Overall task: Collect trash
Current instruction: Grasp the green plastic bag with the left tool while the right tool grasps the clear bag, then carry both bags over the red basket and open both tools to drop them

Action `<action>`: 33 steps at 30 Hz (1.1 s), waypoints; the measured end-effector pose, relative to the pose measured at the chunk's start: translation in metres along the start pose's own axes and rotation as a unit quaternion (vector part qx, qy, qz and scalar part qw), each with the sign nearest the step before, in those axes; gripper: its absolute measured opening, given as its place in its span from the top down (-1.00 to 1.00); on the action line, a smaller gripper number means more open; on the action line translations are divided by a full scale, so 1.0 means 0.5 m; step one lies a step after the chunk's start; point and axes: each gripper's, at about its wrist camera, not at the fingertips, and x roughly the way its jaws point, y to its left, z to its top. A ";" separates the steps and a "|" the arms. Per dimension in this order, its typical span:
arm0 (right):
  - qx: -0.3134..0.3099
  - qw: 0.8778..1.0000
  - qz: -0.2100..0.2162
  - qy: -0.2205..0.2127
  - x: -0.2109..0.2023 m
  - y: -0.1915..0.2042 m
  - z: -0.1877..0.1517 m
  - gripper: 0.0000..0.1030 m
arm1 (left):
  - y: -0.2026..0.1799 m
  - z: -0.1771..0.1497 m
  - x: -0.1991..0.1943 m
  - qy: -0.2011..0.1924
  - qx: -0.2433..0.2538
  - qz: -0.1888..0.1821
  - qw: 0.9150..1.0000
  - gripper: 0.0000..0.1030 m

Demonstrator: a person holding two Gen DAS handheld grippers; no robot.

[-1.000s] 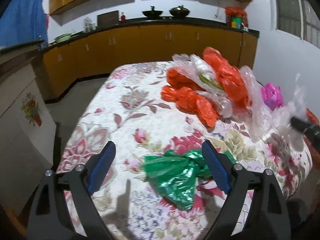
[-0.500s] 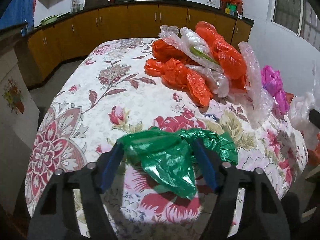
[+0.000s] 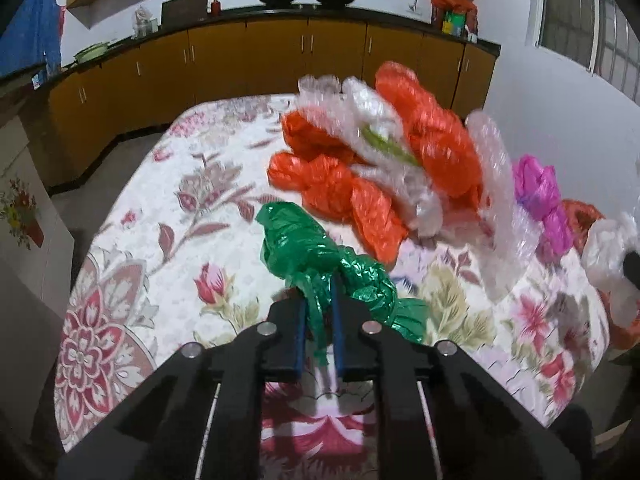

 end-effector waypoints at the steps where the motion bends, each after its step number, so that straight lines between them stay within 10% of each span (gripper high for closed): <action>1: 0.001 1.000 -0.002 -0.003 -0.005 -0.005 0.002 0.82 | -0.002 0.006 -0.010 -0.007 0.000 -0.001 1.000 0.78; 14: 0.028 0.997 -0.062 -0.025 -0.067 -0.125 0.009 0.82 | -0.136 0.071 -0.117 -0.068 0.038 -0.072 0.994 0.78; 33: 0.142 0.973 -0.174 -0.055 -0.178 -0.411 0.042 0.83 | -0.517 0.116 -0.146 -0.077 0.142 -0.224 0.961 0.78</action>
